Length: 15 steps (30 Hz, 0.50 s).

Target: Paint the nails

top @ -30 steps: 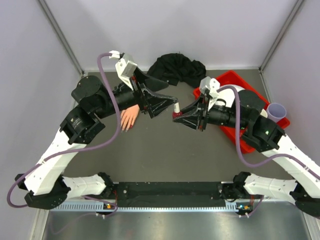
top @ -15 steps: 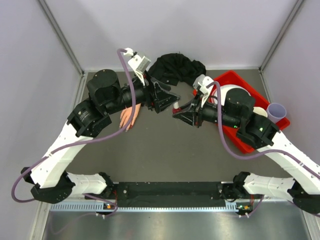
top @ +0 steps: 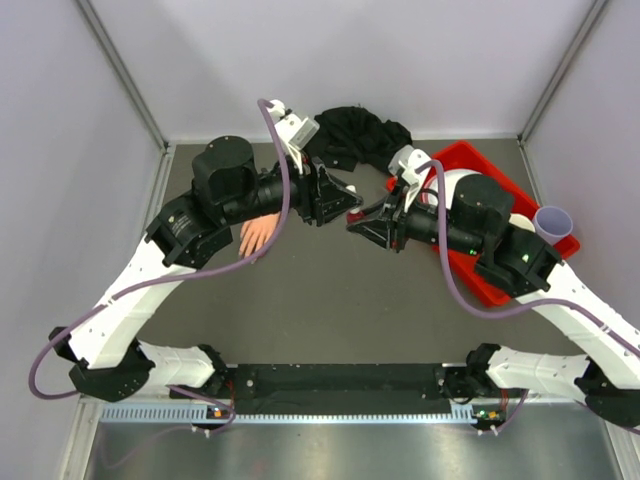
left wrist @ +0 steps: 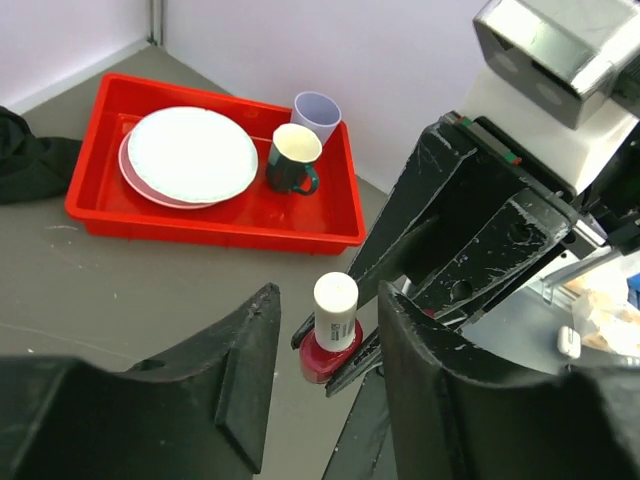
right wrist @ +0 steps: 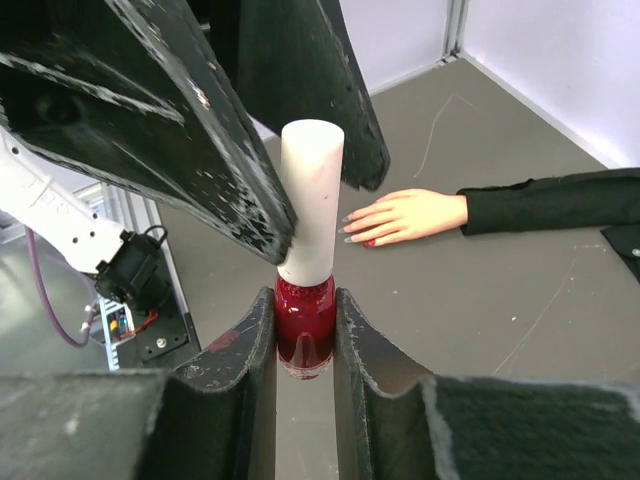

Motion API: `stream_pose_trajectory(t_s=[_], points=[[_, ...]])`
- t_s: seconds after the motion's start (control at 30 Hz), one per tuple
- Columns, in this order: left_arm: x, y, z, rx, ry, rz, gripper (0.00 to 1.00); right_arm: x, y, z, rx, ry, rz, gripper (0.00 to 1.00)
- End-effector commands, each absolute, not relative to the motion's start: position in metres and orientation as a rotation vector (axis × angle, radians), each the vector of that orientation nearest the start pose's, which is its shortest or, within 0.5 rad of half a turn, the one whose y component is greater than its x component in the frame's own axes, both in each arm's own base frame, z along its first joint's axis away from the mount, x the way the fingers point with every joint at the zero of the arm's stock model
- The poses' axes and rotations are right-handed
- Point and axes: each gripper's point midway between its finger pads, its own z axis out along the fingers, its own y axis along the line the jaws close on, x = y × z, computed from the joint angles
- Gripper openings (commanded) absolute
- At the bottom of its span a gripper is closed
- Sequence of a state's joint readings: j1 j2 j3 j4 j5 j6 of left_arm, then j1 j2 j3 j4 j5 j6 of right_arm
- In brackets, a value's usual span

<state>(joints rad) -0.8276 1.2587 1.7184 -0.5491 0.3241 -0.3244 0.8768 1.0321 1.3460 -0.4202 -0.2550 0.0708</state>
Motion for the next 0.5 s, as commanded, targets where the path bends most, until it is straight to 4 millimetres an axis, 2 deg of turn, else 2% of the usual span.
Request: stream_pose_trajectory(t_s=[0.0,0.1,0.23,0.27,0.37,0.47], points=[[0.189,-0.317,0.481,0.734,1.588,-1.149,0.47,0.176,0.287,0.439,-0.848,1.432,0.928,0.0],[0.185,-0.32,0.48,0.767,1.576,-1.169,0.39,0.175,0.287,0.44,-0.848,1.428,0.928,0.0],[0.176,-0.324,0.478,0.824,1.562,-1.215,0.24,0.173,0.284,0.445,-0.838,1.411,0.932,0.0],[0.174,-0.325,0.476,0.836,1.558,-1.223,0.15,0.172,0.284,0.446,-0.838,1.407,0.938,0.0],[0.16,-0.329,0.473,0.908,1.508,-1.293,0.03,0.167,0.283,0.455,-0.823,1.371,0.971,0.0],[0.142,-0.331,0.468,0.991,1.453,-1.374,0.0,0.159,0.279,0.471,-0.794,1.305,1.014,0.0]])
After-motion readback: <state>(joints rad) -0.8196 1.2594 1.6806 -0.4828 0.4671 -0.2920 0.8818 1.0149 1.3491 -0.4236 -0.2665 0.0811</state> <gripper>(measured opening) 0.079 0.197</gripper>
